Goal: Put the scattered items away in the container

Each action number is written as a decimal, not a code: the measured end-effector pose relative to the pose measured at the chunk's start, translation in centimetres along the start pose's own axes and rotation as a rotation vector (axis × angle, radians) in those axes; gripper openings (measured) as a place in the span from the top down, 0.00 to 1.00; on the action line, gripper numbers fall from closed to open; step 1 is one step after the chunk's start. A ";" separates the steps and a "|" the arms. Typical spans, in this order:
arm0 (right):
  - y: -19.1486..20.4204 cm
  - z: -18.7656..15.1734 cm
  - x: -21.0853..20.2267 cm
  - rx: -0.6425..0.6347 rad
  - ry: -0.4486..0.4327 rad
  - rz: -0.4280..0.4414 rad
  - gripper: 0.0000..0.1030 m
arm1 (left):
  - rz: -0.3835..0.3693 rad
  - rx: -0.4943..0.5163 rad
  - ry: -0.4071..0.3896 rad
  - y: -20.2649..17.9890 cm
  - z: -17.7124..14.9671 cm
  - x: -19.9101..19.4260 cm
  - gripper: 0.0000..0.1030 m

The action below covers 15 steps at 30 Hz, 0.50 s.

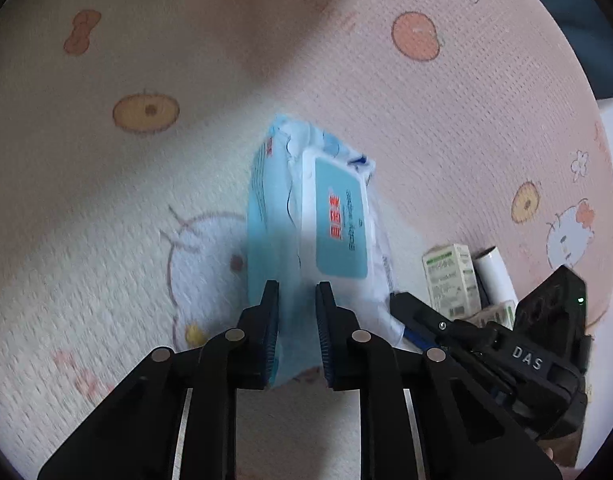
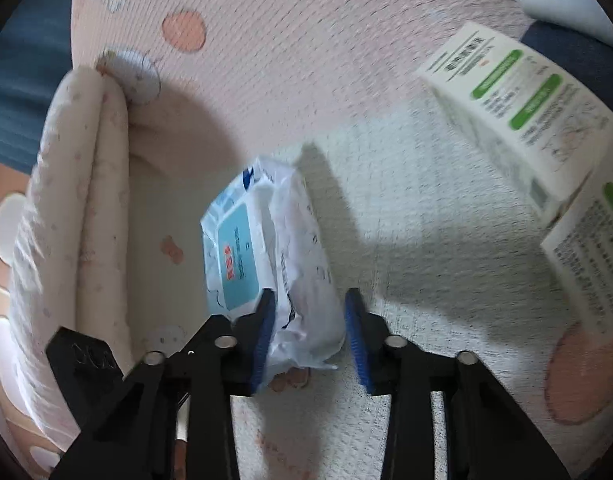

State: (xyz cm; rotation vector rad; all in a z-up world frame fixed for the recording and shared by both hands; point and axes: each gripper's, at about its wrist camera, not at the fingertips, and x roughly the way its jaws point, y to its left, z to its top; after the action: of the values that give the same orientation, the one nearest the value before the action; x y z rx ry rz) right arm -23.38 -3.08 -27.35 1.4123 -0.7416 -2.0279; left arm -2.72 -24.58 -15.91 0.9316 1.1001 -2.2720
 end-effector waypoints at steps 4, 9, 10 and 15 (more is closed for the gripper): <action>0.1 -0.8 -0.9 -0.037 -0.017 -0.014 0.83 | -0.018 0.022 0.038 -0.6 -1.3 -0.3 0.81; -2.1 -2.7 -3.6 0.056 -0.032 0.000 0.83 | -0.076 0.088 0.131 -1.7 -4.0 -1.1 0.81; -2.6 -3.4 -4.5 0.063 -0.040 -0.015 0.83 | -0.088 0.106 0.153 -2.2 -4.7 -1.2 0.81; -2.9 -6.5 -9.2 0.020 -0.070 -0.146 0.84 | -0.154 0.163 0.248 -4.7 -7.9 -1.1 0.81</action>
State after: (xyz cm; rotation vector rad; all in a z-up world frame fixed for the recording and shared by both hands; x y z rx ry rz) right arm -14.91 4.65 -25.37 1.4511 -0.7073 -2.1968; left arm -1.94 -15.34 -16.30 1.2608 1.1350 -2.4491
